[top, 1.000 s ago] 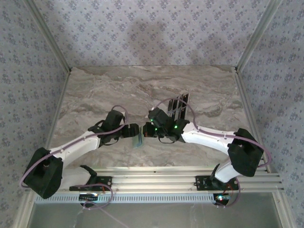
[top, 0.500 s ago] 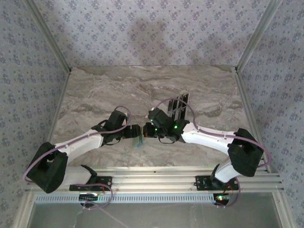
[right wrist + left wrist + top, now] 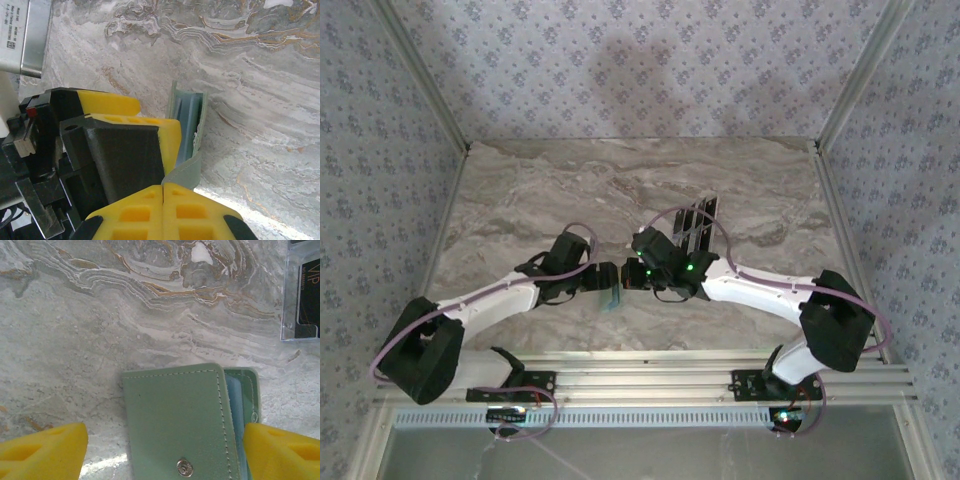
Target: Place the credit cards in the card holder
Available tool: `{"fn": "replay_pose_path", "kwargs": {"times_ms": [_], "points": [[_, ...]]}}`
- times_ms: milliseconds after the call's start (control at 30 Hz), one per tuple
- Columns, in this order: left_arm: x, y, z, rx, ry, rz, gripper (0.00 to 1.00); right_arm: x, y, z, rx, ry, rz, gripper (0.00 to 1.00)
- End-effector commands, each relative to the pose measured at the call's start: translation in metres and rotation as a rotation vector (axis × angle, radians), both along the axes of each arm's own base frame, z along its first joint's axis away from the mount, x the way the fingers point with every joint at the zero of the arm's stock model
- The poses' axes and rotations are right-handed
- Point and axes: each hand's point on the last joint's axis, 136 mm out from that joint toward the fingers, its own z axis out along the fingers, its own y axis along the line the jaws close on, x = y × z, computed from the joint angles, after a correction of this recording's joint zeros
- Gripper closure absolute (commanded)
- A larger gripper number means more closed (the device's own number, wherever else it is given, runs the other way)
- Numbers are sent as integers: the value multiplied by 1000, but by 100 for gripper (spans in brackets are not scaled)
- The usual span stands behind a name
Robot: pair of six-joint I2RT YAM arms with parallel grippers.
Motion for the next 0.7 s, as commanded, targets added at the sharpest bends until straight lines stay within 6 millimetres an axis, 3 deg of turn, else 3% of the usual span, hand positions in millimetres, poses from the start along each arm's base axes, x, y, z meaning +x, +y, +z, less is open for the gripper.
{"fn": "replay_pose_path", "kwargs": {"times_ms": [0,233,667], "points": [[-3,6,-6,28,6,15,23,-1,-1,7,4,-15,9,100],[-14,28,-10,71,-4,60,26,1,-17,-6,-20,-3,-31,100],[-23,51,-13,89,0,117,38,-1,-51,-62,-111,57,-105,100]]}}
